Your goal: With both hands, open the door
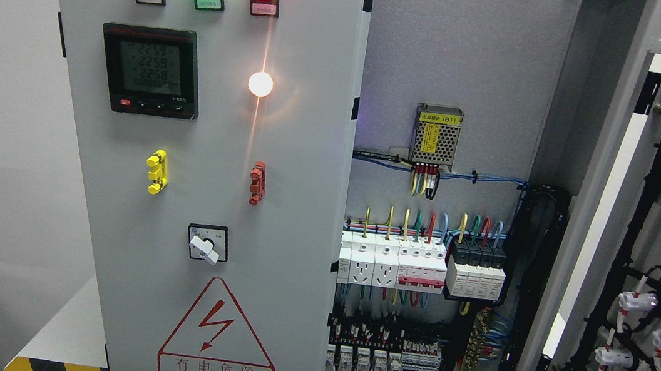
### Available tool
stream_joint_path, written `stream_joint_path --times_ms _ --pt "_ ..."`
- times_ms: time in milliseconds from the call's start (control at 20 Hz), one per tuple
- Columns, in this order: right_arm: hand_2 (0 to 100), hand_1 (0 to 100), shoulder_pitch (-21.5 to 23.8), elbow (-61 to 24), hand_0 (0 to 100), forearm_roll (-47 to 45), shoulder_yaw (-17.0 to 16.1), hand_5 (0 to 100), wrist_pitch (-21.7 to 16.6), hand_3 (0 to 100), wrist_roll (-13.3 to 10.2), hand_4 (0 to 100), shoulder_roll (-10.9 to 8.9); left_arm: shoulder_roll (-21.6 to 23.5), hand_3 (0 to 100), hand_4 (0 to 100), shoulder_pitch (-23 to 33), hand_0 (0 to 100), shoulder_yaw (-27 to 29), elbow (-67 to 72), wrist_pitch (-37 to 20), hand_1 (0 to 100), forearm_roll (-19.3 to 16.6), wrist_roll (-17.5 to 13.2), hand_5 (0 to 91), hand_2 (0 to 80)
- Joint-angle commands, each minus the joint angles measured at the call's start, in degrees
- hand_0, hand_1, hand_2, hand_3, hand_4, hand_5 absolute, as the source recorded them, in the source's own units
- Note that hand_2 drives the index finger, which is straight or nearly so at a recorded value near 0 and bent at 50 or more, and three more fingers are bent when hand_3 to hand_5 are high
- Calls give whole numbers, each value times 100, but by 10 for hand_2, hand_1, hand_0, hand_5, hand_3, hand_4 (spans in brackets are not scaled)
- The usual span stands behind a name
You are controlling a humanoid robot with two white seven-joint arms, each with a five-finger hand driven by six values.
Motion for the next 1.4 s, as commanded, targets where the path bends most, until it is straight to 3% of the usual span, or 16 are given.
stream_joint_path --times_ms 0,401,651,1002,1202,1352 --pt "0 0 -607 -415 192 102 226 0 50 0 -39 0 -86 -105 0 0 185 0 -8 -5 -2 0 2 2 0 0" --pt "0 0 -1758 -301 192 -292 288 0 129 0 -30 0 -68 -105 0 0 176 0 -8 -14 -2 0 2 2 0 0" --pt "0 0 -2479 41 192 -698 262 0 955 0 -30 0 -103 -105 0 0 185 0 -8 -14 -2 0 2 2 0 0" --pt "0 0 -3050 306 192 -785 279 0 1175 0 -30 0 -121 -105 0 0 176 0 -8 -14 -2 0 2 2 0 0" --pt "0 0 -3393 428 192 -1172 279 0 1640 0 -39 0 -121 -105 0 0 176 0 -8 -14 -2 0 2 2 0 0" --pt "0 0 -3604 578 192 -1190 288 0 1676 0 -39 0 -121 -105 0 0 185 0 -8 -14 -2 0 2 2 0 0"
